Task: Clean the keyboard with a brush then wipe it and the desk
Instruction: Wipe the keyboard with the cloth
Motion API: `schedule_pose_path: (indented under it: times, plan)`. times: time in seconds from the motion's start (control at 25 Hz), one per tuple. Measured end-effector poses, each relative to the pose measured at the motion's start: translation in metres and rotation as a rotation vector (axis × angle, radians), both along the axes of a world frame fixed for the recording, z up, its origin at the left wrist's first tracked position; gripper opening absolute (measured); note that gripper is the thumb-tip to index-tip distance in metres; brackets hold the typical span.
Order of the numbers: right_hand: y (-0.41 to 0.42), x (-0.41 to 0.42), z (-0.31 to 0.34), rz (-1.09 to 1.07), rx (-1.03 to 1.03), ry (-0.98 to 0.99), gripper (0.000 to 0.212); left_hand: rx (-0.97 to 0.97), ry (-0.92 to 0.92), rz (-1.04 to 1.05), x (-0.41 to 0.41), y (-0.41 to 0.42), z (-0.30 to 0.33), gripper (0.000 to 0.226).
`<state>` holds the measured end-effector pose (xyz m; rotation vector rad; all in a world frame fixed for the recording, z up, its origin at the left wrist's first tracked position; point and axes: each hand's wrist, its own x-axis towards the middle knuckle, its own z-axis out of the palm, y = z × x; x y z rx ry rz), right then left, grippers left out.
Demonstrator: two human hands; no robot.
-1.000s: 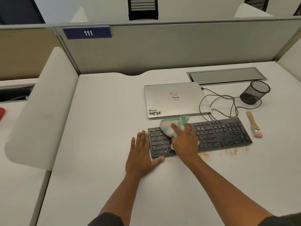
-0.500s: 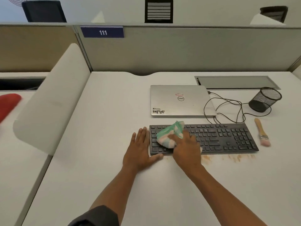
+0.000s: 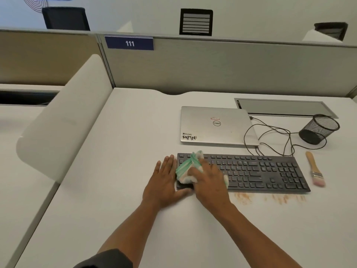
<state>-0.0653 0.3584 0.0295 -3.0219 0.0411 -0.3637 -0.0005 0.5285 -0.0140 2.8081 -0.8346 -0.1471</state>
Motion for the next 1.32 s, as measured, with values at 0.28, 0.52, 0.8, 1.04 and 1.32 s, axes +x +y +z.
schedule_pose_path:
  times: [0.28, 0.52, 0.8, 1.04, 1.32]
  plan:
    - [0.004, 0.024, 0.009, 0.052, -0.039, 0.059, 0.04, -0.003, -0.021, -0.027, 0.0, 0.001, 0.002, 0.112]
    - [0.003, 0.067, 0.02, -0.006, -0.058, 0.11, 0.048, 0.01, -0.031, -0.012, 0.001, 0.001, -0.001, 0.111]
    - [0.021, 0.006, -0.003, -0.041, 0.015, 0.006, 0.036, 0.019, -0.023, -0.036, 0.0, 0.001, 0.003, 0.106]
    - [0.006, 0.009, 0.007, -0.163, 0.023, 0.033, 0.041, 0.039, -0.011, -0.011, 0.001, 0.001, 0.002, 0.119]
    - [-0.062, 0.027, 0.013, -0.641, 0.16, 0.107, 0.045, 0.02, 0.004, -0.009, 0.0, 0.001, 0.003, 0.114]
